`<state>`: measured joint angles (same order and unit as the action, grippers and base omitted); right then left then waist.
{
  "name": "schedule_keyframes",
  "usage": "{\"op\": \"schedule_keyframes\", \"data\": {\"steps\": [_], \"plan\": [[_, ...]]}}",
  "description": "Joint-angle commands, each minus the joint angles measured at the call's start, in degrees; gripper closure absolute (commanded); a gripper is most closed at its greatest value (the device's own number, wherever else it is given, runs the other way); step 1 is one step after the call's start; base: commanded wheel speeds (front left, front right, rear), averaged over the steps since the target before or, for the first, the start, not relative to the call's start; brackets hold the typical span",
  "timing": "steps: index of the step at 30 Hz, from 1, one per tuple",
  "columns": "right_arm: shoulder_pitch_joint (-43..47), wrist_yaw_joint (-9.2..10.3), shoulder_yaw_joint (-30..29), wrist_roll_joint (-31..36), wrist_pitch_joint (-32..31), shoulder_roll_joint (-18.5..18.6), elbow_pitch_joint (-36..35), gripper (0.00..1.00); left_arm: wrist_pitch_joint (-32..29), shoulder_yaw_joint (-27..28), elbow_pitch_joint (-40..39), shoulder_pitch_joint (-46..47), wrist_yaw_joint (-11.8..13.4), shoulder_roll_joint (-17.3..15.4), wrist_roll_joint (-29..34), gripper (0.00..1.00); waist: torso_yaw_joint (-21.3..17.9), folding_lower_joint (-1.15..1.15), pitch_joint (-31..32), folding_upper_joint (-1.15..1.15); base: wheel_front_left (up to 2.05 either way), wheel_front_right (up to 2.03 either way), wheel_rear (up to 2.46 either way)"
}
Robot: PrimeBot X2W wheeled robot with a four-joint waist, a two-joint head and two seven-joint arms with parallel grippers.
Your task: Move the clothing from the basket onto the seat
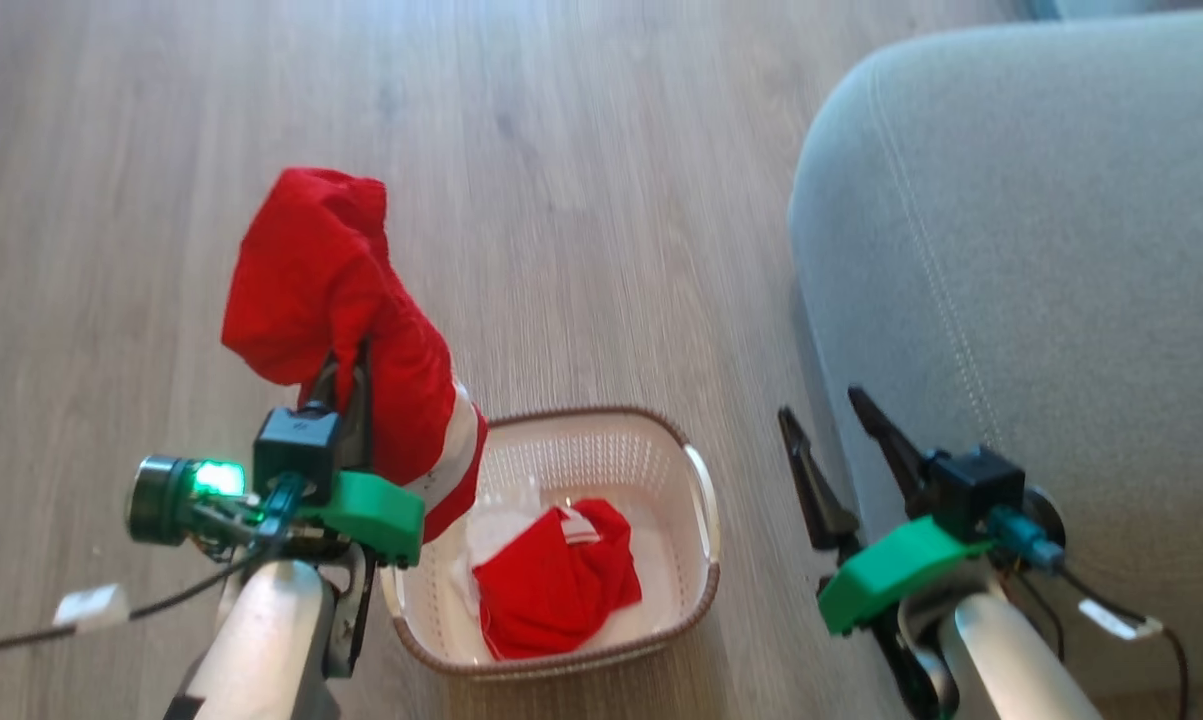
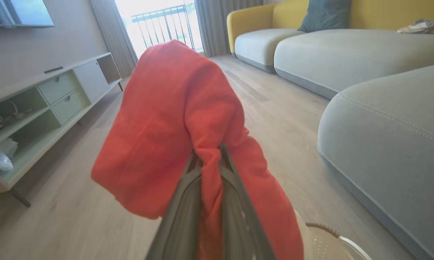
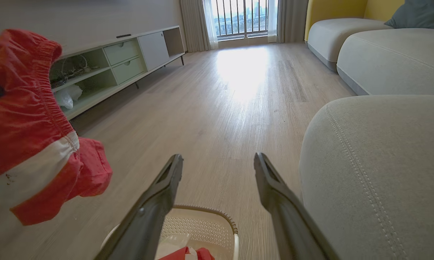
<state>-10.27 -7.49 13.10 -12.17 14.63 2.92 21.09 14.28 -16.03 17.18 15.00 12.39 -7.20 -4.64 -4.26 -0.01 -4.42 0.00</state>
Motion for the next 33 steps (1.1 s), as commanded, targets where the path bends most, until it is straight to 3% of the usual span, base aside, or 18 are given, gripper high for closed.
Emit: {"op": "schedule_keyframes", "data": {"steps": [1,21,33], "plan": [[-0.1,0.00,1.3,-0.1,0.4,0.0,-1.7,0.00,0.7,3.0,-4.0,1.1,0.5,-0.4,0.5,1.00,0.6,0.01,2.3,0.00,0.00,0.00,0.00],[4.0,0.00,1.6,-0.1,0.4,0.3,-6.3,0.00,0.7,11.5,-30.4,2.3,0.2,3.9,-1.1,1.00,0.9,0.01,4.1,0.00,0.00,0.00,0.00],[4.2,0.00,1.9,-0.4,0.4,0.2,-8.8,0.00,0.7,5.2,-33.4,4.3,-2.5,4.3,-4.2,1.00,0.4,0.01,3.7,0.00,0.00,0.00,0.00]]}}
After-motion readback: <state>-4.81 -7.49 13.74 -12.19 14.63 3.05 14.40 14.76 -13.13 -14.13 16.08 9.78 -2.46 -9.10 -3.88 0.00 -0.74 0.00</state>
